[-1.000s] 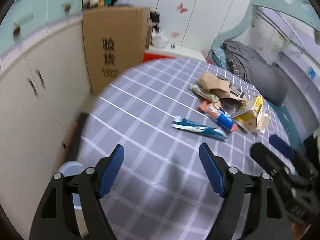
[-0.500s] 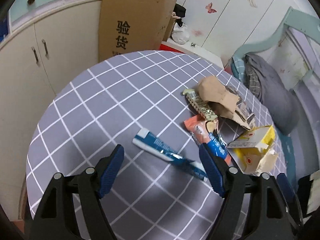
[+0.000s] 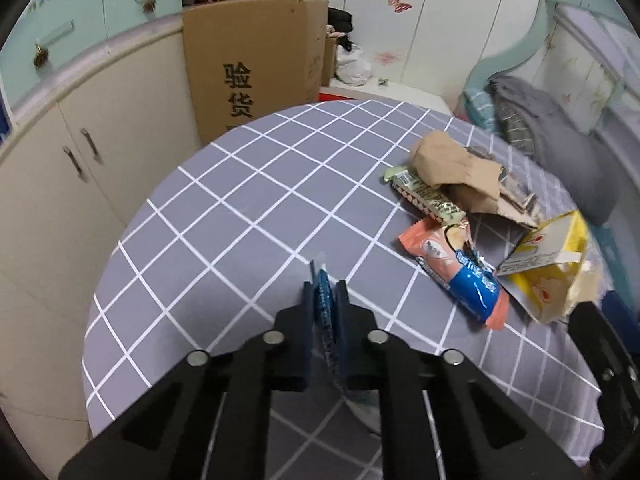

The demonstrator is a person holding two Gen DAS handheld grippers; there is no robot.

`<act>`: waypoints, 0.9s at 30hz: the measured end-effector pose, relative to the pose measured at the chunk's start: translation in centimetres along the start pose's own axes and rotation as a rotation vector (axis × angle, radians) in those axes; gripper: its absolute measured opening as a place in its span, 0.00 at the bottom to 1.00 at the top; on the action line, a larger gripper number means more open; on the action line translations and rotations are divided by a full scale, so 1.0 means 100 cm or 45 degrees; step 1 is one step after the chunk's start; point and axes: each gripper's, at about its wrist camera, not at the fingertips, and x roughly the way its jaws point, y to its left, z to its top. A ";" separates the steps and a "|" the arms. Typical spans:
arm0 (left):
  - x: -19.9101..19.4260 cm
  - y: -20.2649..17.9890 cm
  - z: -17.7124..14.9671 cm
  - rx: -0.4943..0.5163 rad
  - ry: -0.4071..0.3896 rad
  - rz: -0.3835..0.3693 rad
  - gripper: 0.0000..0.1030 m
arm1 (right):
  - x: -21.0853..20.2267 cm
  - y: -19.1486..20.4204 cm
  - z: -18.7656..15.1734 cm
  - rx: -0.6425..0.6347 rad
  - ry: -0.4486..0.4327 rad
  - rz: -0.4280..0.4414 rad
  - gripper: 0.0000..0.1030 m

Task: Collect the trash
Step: 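Grasp the blue toothpaste tube with the left tool while the right tool grasps the orange-blue snack packet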

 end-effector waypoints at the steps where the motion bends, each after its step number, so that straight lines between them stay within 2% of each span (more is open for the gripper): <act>1: -0.003 0.006 -0.001 -0.009 -0.011 -0.011 0.08 | 0.000 0.005 0.001 -0.016 -0.003 0.000 0.83; 8: -0.019 0.029 0.002 -0.031 -0.089 -0.052 0.08 | 0.017 0.048 0.006 -0.165 0.060 0.094 0.82; 10: -0.022 0.036 0.005 -0.032 -0.105 -0.042 0.07 | 0.029 0.057 0.008 -0.184 0.096 0.130 0.77; 15: -0.024 0.050 0.006 -0.040 -0.101 -0.062 0.07 | 0.064 0.069 0.010 -0.255 0.182 0.035 0.72; 16: -0.024 0.052 0.006 -0.038 -0.098 -0.067 0.07 | 0.073 0.069 0.010 -0.256 0.205 0.006 0.69; 18: -0.023 0.056 0.006 -0.035 -0.088 -0.085 0.07 | 0.083 0.067 0.009 -0.259 0.235 -0.025 0.56; 19: -0.023 0.056 0.006 -0.035 -0.085 -0.091 0.07 | 0.086 0.066 0.008 -0.250 0.254 -0.029 0.38; 21: -0.023 0.059 0.004 -0.029 -0.079 -0.109 0.07 | 0.086 0.062 0.007 -0.223 0.264 -0.016 0.37; 22: -0.025 0.060 0.003 -0.025 -0.080 -0.115 0.07 | 0.085 0.061 0.006 -0.215 0.264 -0.009 0.32; 25: -0.029 0.065 0.001 -0.022 -0.087 -0.130 0.07 | 0.076 0.063 0.003 -0.191 0.261 0.014 0.28; 27: -0.034 0.070 0.000 -0.026 -0.097 -0.138 0.07 | 0.065 0.068 -0.001 -0.165 0.255 0.068 0.28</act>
